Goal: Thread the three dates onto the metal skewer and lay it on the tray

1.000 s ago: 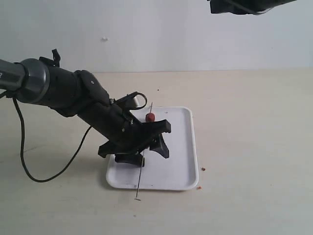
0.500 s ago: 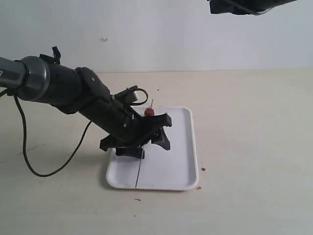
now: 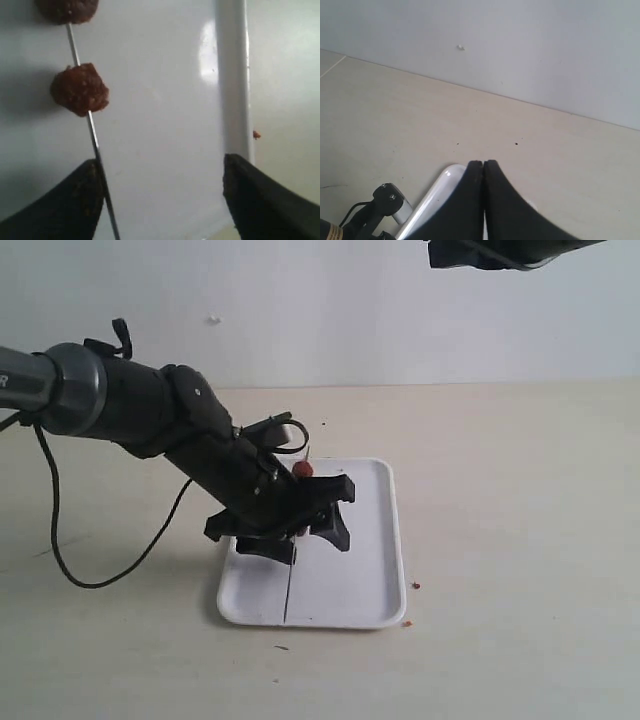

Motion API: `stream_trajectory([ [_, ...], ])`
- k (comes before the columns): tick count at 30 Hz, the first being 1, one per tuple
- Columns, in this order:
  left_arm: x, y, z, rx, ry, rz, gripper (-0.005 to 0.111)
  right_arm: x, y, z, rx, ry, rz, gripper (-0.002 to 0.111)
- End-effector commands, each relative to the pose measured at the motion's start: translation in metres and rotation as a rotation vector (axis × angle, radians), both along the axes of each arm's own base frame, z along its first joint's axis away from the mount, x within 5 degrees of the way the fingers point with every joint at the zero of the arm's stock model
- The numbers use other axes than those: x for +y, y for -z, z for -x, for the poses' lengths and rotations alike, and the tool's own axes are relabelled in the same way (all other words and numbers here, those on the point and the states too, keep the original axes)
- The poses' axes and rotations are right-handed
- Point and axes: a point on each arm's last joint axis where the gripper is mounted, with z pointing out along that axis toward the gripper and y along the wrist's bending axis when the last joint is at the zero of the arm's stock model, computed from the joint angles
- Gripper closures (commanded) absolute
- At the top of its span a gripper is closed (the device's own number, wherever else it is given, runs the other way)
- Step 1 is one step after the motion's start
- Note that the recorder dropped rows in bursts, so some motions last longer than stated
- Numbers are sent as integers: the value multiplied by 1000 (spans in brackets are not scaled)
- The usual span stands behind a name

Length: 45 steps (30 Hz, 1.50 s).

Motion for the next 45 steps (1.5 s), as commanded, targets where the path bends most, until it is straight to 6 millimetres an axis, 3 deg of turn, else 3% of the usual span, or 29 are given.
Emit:
stream_trajectory([
  [1,-8,-9,1,-13,51,-10,40,1,-1,2,-1,1,-8,108],
  [11,4,-5,-3,-63,85,-190,40,1,-1,3,1,0,-10,108],
  [15,12,-15,-7,-103,99,-204,42,1,-1,3,-8,-14,9,108],
  [17,15,-28,-9,-153,109,-189,50,1,-3,4,-19,-19,19,108],
  [19,15,-42,-9,-207,130,-175,65,0,-7,7,-37,-25,34,108],
  [22,18,-73,-5,-282,123,-138,105,-2,-16,18,-71,-24,54,108],
  [26,29,-106,7,-449,110,-96,106,-10,-32,45,-154,43,47,108],
  [31,59,-136,37,-723,18,-42,106,-24,-31,87,-280,161,38,108],
  [35,93,-147,71,-956,-78,-16,106,-36,-9,118,-347,246,70,108],
  [45,175,-132,174,-1305,-249,53,106,-54,32,198,-477,353,77,108],
])
